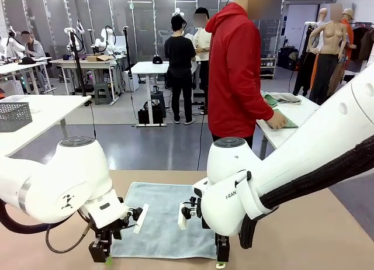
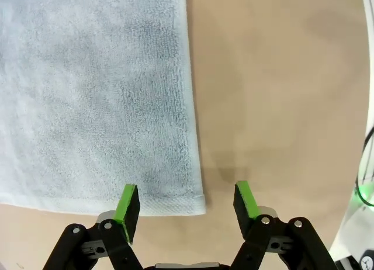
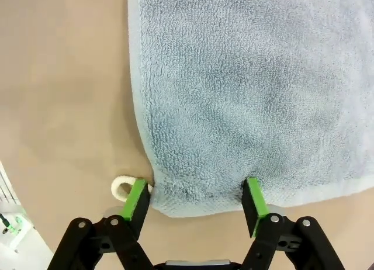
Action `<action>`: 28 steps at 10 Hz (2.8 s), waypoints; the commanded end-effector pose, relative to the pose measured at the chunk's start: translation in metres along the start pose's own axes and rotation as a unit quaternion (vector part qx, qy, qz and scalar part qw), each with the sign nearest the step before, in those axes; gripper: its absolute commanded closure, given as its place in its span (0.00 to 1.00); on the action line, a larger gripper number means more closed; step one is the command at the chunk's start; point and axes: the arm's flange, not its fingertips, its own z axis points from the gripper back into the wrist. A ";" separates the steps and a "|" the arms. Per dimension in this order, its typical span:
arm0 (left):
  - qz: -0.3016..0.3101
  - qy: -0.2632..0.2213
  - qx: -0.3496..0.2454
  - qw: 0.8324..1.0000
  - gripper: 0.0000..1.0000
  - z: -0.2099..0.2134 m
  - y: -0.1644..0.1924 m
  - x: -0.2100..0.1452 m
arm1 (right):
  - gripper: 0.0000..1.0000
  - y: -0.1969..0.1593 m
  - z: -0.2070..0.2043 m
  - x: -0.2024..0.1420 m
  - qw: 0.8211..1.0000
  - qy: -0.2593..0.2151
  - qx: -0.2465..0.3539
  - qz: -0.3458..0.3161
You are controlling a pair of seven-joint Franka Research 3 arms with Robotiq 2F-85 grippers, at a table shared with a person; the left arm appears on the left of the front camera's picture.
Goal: Fold the towels and place them in the basket.
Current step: When a person lays out a Towel with hook on the table, fold it in half twice.
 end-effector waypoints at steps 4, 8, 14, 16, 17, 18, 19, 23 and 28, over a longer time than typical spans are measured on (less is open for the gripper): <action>0.010 0.016 0.016 1.000 0.33 -0.009 0.003 -0.002 | 0.20 0.005 -0.001 -0.001 1.000 -0.001 -0.001 -0.003; 0.014 0.023 0.009 1.000 0.33 -0.012 0.004 -0.004 | 0.20 0.005 0.001 -0.001 1.000 -0.006 0.008 0.002; 0.008 0.033 0.017 0.999 0.52 -0.009 0.010 -0.004 | 0.20 0.002 0.003 0.000 1.000 -0.011 0.012 0.003; 0.004 0.038 0.009 0.999 0.72 -0.008 0.012 -0.002 | 0.40 -0.001 0.005 -0.002 1.000 -0.015 0.016 0.000; 0.002 0.047 0.006 0.999 0.92 -0.007 0.012 -0.003 | 0.60 -0.002 0.006 -0.003 1.000 -0.016 0.017 -0.001; 0.001 0.046 0.006 0.999 0.78 -0.007 0.011 -0.003 | 0.46 -0.004 0.006 -0.003 1.000 -0.017 0.018 -0.002; 0.000 0.044 0.005 0.999 1.00 -0.006 0.011 -0.004 | 0.80 -0.005 0.006 -0.004 1.000 -0.018 0.019 -0.003; -0.001 0.044 0.004 0.999 1.00 -0.002 0.010 -0.005 | 1.00 -0.007 0.013 -0.006 1.000 -0.017 0.017 0.003; -0.005 0.034 0.003 0.999 1.00 0.003 0.008 -0.007 | 1.00 -0.013 0.020 -0.007 0.999 -0.019 0.025 0.009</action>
